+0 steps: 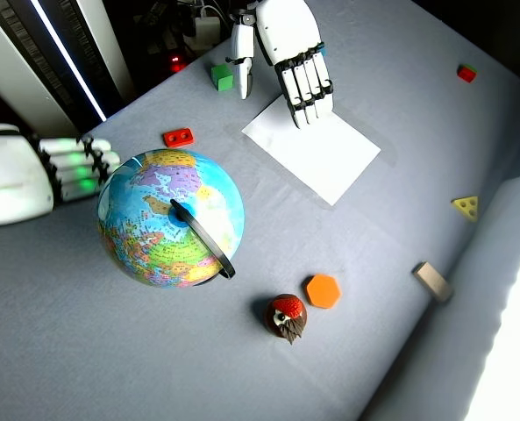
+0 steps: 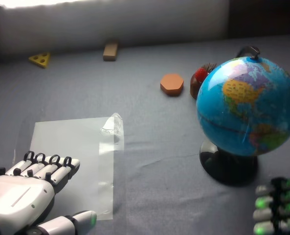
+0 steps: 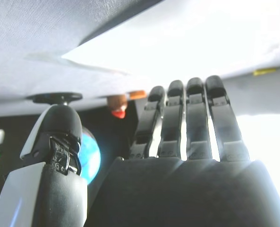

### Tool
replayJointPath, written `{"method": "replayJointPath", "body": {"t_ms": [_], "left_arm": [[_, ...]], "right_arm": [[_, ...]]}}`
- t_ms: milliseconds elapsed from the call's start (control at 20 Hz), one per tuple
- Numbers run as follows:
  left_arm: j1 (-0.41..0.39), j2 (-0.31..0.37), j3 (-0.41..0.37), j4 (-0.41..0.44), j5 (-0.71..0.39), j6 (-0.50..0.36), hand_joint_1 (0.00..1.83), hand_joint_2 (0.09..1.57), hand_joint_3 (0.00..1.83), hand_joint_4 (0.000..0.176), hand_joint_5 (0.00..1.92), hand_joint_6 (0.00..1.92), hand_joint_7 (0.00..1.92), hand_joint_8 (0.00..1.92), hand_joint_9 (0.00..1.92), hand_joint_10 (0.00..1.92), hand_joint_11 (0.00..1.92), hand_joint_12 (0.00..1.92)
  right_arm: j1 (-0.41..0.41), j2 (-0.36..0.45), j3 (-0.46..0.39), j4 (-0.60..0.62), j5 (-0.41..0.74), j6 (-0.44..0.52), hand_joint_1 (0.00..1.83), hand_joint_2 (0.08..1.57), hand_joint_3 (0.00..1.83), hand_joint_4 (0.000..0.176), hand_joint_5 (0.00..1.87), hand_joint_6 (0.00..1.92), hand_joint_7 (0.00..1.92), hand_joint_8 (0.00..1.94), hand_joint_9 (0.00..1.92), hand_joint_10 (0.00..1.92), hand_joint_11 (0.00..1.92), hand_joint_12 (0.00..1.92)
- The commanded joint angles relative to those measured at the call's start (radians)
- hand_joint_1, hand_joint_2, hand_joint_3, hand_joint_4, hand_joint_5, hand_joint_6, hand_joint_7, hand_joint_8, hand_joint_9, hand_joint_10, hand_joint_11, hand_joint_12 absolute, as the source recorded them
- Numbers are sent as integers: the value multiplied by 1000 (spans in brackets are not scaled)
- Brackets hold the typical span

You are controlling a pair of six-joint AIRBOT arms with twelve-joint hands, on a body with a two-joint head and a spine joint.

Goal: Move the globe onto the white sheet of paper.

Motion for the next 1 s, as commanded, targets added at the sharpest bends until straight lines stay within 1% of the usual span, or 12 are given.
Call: {"method": "replayJointPath", "body": {"t_ms": [0, 150, 350, 400, 450, 550, 650, 750, 950], "left_arm": [[-9, 2, 2, 35, -79, -3, 0, 1219, 1, 0, 41, 4, 85, 2, 69, 0, 0, 226], [-9, 7, 2, 34, -74, -9, 0, 1216, 0, 0, 54, 8, 87, 2, 69, 0, 0, 230], [-10, 7, -2, 22, -69, -16, 0, 1219, 1, 0, 55, 6, 87, 2, 68, 0, 0, 234], [-10, 7, -3, 22, -68, -16, 0, 1223, 3, 0, 53, 5, 86, 1, 63, 0, 0, 233], [-11, 7, -4, 22, -68, -16, 0, 1224, 3, 0, 53, 5, 86, 1, 61, 0, 0, 232], [-13, 9, -8, 23, -68, -16, 0, 1225, 3, 0, 56, 5, 86, 1, 60, 0, 0, 229], [-18, 9, -8, 22, -68, -18, 0, 1225, 3, 0, 58, 6, 86, 1, 60, 0, 0, 228], [-24, 10, -9, 14, -68, -21, 0, 1225, 3, 0, 60, 6, 87, 1, 61, 0, 0, 227], [-28, 18, -12, 10, -60, -21, 0, 1228, 3, 0, 67, 7, 86, 0, 57, 0, 0, 225]], "right_arm": [[9, -3, 19, 56, 84, 4, 12, 1196, 14, 0, 28, 6, 24, 1, 39, 16, 0, 0], [21, -9, 49, 56, 60, 12, 12, 1197, 14, 0, 28, 6, 25, 1, 40, 16, 0, 0], [58, -42, 132, 56, 50, 53, 9, 1201, 14, 0, 29, 6, 26, 1, 41, 16, 0, 0], [74, -60, 161, 35, 45, 59, 10, 1202, 14, 0, 30, 6, 26, 1, 42, 16, 0, 0], [82, -67, 174, 28, 41, 60, 11, 1202, 14, 0, 28, 5, 25, 0, 42, 16, 0, 0], [105, -86, 201, 12, 40, 53, 13, 1201, 13, 0, 17, 0, 23, 0, 42, 16, 0, 0], [117, -98, 211, 12, 17, 5, 15, 1201, 12, 0, 16, 0, 23, 0, 42, 15, 0, 0], [136, -117, 232, 11, 0, -24, 15, 1200, 12, 0, 23, 3, 24, 1, 44, 16, 0, 0], [163, -174, 300, 6, -43, -21, 21, 1200, 10, 0, 17, 1, 15, 0, 39, 13, 0, 0]]}}
